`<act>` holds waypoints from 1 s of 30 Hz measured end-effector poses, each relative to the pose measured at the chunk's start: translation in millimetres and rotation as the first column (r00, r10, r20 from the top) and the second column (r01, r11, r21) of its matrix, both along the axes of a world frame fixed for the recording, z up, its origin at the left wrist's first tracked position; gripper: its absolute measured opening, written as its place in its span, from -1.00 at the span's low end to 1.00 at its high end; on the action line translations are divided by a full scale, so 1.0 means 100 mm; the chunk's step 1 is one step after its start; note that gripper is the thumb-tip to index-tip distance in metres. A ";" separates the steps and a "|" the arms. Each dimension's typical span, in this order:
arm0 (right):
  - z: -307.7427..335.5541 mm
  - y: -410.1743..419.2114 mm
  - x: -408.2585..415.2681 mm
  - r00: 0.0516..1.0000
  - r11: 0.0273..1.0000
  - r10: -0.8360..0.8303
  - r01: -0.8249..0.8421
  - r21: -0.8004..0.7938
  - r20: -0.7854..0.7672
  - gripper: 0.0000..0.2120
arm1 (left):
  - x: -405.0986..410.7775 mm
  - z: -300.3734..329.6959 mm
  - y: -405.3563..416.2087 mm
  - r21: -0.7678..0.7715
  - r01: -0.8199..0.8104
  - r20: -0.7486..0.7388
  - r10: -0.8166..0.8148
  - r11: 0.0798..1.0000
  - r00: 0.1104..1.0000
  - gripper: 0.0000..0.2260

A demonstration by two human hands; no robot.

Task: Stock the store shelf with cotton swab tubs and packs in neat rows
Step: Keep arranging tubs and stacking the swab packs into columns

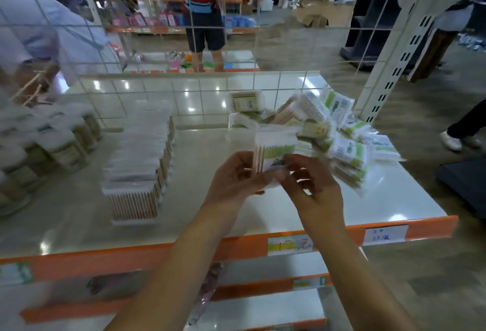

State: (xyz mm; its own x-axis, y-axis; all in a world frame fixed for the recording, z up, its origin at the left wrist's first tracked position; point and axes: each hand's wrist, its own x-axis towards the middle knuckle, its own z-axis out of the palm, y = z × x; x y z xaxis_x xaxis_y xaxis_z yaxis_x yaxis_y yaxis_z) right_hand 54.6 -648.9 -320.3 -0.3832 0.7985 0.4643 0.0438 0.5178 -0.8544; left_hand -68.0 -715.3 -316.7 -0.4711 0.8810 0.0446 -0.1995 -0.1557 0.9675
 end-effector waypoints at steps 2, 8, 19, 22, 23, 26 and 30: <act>0.04 -0.08 -0.04 0.999 0.996 0.044 -0.045 -0.082 -0.013 -0.68 | -0.02 0.00 -0.06 -0.007 -0.068 -0.126 0.066 0.998 0.990 -0.62; 0.05 -0.22 -0.23 0.990 0.970 0.139 -0.141 -0.197 -0.025 -0.72 | -0.10 -0.02 -0.31 -0.001 -0.071 -0.461 0.062 0.997 0.885 -0.77; -0.10 -0.04 -1.01 0.963 0.900 0.260 -0.271 -0.343 -0.077 -0.77 | -0.82 0.07 -1.08 0.178 -0.380 -0.590 0.407 0.908 0.697 -0.86; -0.19 0.14 -1.38 0.973 0.884 0.225 -0.224 -0.410 -0.047 -0.78 | -0.99 0.05 -1.31 0.165 -0.495 -0.555 0.495 0.853 0.668 -0.89; -0.22 0.20 -1.50 0.977 0.871 0.207 -0.207 -0.446 -0.050 -0.77 | -1.05 0.02 -1.36 0.144 -0.523 -0.566 0.503 0.840 0.653 -0.84; -0.28 0.34 -1.84 0.984 0.835 0.175 -0.165 -0.526 -0.032 -0.75 | -1.20 -0.14 -1.49 0.086 -0.593 -0.619 0.509 0.801 0.598 -0.69; -0.37 0.45 -2.14 0.990 0.835 0.138 -0.123 -0.537 -0.011 -0.74 | -1.35 -0.33 -1.61 0.028 -0.622 -0.650 0.487 0.783 0.583 -0.82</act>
